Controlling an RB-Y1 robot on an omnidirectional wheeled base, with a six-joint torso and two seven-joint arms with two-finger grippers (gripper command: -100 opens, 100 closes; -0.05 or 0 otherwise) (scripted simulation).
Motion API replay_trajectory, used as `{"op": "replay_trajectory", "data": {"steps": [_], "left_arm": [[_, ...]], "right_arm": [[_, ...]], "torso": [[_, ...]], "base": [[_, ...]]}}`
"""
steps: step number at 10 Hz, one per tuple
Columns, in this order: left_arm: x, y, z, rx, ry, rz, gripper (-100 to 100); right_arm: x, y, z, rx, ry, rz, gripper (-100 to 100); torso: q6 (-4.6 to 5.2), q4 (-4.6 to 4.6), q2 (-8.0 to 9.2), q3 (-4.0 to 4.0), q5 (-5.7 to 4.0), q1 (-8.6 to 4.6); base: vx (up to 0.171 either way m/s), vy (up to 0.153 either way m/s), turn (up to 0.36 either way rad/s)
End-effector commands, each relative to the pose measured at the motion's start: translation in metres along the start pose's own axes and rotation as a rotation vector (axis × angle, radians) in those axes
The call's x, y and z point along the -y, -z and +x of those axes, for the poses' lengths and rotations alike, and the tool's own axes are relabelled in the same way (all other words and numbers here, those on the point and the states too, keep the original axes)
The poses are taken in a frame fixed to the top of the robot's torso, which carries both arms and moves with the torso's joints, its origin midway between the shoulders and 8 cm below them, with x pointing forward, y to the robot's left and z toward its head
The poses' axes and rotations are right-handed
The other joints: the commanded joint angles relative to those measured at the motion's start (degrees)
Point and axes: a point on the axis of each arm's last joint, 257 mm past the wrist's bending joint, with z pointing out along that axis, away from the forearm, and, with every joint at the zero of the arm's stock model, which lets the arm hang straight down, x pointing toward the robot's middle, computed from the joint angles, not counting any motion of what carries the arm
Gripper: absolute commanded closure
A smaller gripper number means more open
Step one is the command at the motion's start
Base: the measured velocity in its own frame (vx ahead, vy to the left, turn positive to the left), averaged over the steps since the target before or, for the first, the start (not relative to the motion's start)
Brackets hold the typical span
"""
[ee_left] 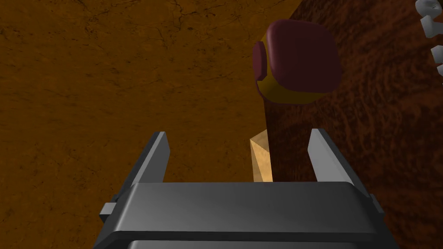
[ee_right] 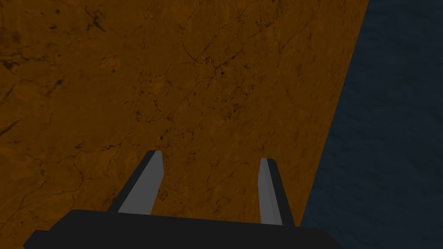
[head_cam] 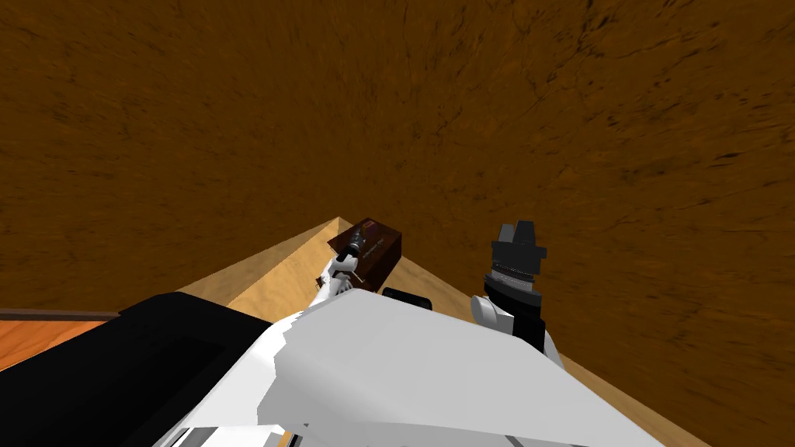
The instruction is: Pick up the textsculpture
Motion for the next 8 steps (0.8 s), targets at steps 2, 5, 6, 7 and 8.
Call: {"op": "replay_trajectory", "data": {"steps": [2, 5, 6, 7, 8], "left_arm": [[-0.026, -0.007, -0.025, 0.059, 0.053, -0.086, -100], [-0.054, -0.006, -0.044, 0.117, 0.090, -0.185, -100], [-0.070, -0.006, -0.055, 0.149, 0.127, -0.232, -100], [-0.075, -0.005, -0.058, 0.159, 0.127, -0.252, -100], [-0.091, -0.003, -0.067, 0.189, 0.165, -0.296, -100]], "right_arm": [[0.000, 0.000, 0.000, 0.000, 0.000, 0.000, 0], [0.000, 0.000, 0.000, 0.000, 0.000, 0.000, 0], [0.000, 0.000, 0.000, 0.000, 0.000, 0.000, 0], [0.000, 0.000, 0.000, 0.000, 0.000, 0.000, 0], [0.000, 0.000, 0.000, 0.000, 0.000, 0.000, 0]], "torso": [[0.02, 0.00, 0.01, 0.00, 0.00, 0.04], [0.02, -0.01, -0.06, -0.03, 0.01, 0.06], [0.02, -0.01, -0.03, -0.02, 0.01, 0.07], [0.01, -0.02, -0.09, -0.05, 0.01, 0.08], [0.02, -0.02, -0.07, -0.05, 0.01, 0.08]], "base": [[0.056, -0.030, 0.038], [0.058, -0.026, 0.026], [0.077, -0.026, 0.043], [0.066, -0.025, 0.024], [0.077, -0.022, 0.022]]}}
